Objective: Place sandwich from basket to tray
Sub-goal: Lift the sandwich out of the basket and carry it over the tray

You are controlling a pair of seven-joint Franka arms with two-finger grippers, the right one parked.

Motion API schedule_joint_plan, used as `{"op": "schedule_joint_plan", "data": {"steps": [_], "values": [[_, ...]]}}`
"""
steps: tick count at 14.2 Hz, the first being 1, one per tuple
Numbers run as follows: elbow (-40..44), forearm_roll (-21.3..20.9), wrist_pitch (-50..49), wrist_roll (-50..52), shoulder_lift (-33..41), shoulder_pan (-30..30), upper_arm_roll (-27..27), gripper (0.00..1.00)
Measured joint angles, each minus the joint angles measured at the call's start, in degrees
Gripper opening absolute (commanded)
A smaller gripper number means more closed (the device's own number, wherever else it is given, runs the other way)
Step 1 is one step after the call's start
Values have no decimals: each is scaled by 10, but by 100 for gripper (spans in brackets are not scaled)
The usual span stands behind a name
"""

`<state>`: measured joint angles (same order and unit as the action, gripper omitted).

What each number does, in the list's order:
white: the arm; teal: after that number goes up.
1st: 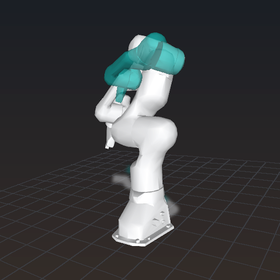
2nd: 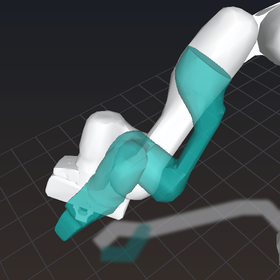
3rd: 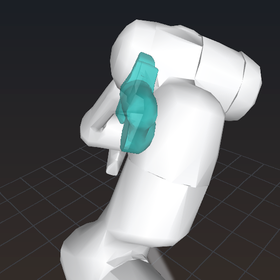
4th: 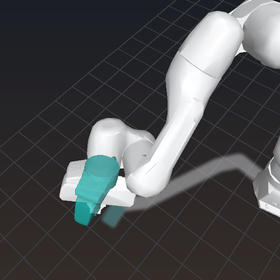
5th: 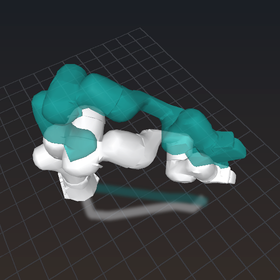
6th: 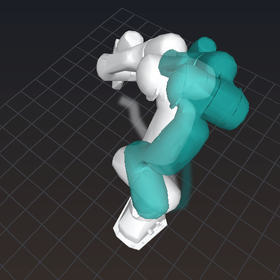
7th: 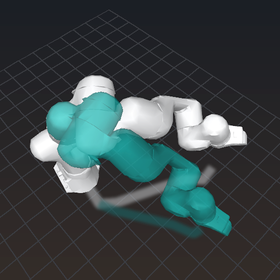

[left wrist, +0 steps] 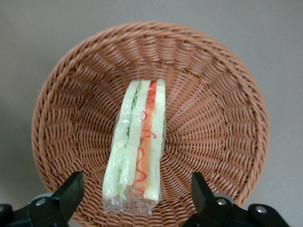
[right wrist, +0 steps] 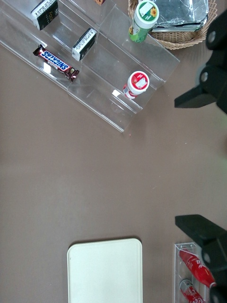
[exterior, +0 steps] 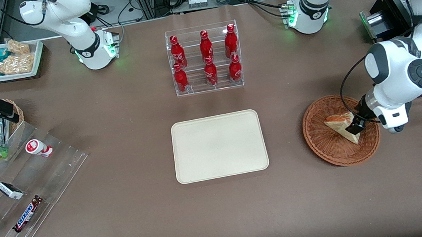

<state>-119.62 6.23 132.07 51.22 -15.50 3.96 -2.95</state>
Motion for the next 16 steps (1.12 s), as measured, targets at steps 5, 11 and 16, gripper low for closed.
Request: {"op": "schedule_joint_plan", "data": {"steps": [5, 11, 16], "values": [[-1, 17, 24, 18, -31, 0, 0, 11], [41, 17, -32, 20, -25, 9, 5, 6], [135, 17, -103, 7, -23, 88, 12, 7]]}}
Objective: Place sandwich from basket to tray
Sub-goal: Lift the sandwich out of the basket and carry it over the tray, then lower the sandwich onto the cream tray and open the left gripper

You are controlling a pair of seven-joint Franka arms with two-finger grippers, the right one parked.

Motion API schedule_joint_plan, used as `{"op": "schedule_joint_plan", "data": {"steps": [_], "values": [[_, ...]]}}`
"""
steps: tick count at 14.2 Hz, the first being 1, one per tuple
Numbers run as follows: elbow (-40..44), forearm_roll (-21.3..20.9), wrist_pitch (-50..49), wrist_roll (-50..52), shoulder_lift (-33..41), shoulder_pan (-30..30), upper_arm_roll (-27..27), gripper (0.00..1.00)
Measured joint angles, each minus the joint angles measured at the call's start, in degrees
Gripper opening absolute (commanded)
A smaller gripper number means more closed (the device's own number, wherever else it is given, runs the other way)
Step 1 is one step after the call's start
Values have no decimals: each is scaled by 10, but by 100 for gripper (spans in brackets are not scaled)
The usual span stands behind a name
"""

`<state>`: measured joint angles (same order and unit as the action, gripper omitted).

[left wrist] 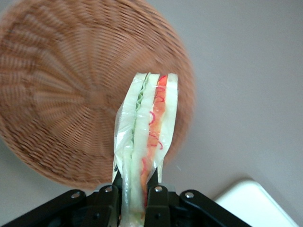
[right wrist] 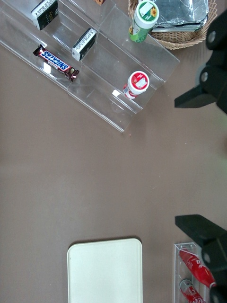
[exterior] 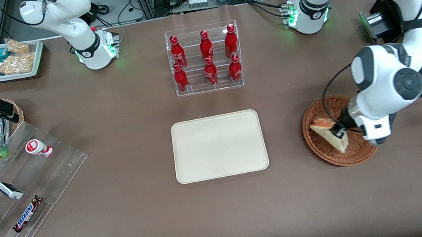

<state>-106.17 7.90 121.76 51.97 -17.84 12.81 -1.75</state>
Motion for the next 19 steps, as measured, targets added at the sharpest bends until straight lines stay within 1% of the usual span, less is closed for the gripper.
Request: {"op": "schedule_joint_plan", "data": {"steps": [4, 7, 10, 12, 15, 19], "values": [[53, 0, 2, -34, -38, 93, 4, 7], [133, 0, 8, -40, -108, 170, 6, 8], [228, 0, 12, -40, -191, 230, 6, 9], [270, 0, 37, -40, -235, 258, 6, 9], [292, 0, 72, -41, -277, 292, 6, 10], [300, 0, 59, -47, -284, 304, 5, 12]]}}
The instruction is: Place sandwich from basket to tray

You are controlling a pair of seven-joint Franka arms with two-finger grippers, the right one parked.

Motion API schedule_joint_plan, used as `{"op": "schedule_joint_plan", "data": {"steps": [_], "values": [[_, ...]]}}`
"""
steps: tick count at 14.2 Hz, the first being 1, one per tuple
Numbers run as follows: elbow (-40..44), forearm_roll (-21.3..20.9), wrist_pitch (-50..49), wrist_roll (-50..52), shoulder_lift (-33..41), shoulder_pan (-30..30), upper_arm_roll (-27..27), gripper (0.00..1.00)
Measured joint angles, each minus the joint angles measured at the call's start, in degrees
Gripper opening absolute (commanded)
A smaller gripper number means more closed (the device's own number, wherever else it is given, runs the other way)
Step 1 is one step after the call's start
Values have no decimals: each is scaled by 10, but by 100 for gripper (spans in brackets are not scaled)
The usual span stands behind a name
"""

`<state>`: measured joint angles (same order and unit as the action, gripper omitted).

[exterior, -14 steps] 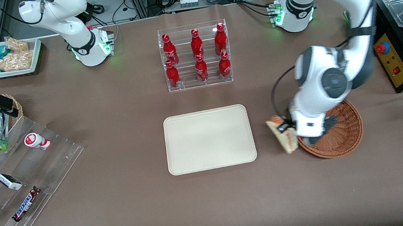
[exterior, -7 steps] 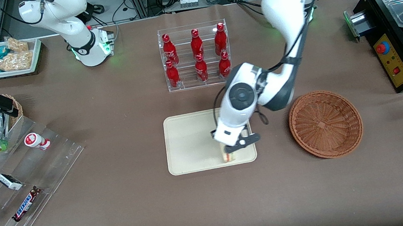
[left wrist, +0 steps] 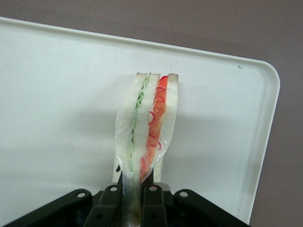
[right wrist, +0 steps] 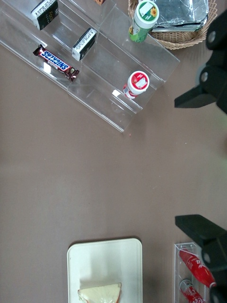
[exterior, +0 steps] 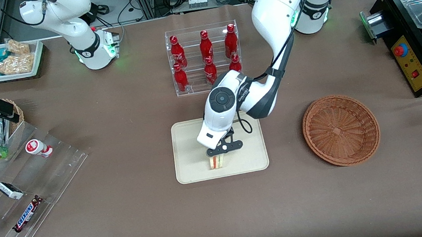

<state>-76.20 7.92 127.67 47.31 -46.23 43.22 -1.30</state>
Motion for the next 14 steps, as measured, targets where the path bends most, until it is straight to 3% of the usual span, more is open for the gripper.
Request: {"op": "schedule_joint_plan", "data": {"steps": [2, 3, 4, 8, 14], "values": [[3, 0, -31, 0, 2, 0, -1, 21], [2, 0, -44, 0, 2, 1, -1, 43], [-1, 0, -50, 0, 2, 1, -1, 98], [-7, 1, -47, 8, 11, 0, -3, 100], [-1, -9, -135, 9, 137, -23, -22, 100]]}}
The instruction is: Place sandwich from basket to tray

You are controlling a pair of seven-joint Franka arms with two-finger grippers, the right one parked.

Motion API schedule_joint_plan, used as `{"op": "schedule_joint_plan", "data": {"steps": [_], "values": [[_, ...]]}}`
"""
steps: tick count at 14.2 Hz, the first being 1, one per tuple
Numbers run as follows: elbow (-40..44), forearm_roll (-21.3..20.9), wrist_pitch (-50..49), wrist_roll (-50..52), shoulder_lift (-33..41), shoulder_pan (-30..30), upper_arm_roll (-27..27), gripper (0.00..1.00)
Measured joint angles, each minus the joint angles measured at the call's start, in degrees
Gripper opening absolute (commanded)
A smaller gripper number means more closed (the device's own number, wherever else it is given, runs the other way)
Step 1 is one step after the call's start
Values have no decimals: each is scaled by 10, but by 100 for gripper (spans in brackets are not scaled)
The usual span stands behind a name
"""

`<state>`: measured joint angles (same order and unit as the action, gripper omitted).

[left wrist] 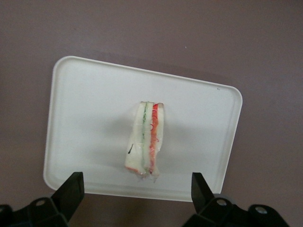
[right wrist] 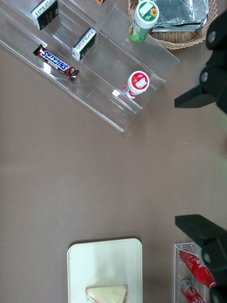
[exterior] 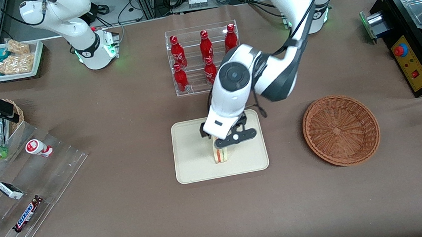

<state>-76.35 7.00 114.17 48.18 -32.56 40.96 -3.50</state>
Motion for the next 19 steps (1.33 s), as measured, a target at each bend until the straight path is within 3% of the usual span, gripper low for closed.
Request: {"op": "schedule_joint_plan", "data": {"steps": [3, 11, 15, 19], "values": [[-20, -10, -69, -19, 45, -48, -11, 100], [-170, -29, -83, -303, 184, -250, -15, 100], [-208, -68, -124, -355, 269, -273, -18, 100], [-212, -74, -163, -425, 318, -275, -40, 100]]}}
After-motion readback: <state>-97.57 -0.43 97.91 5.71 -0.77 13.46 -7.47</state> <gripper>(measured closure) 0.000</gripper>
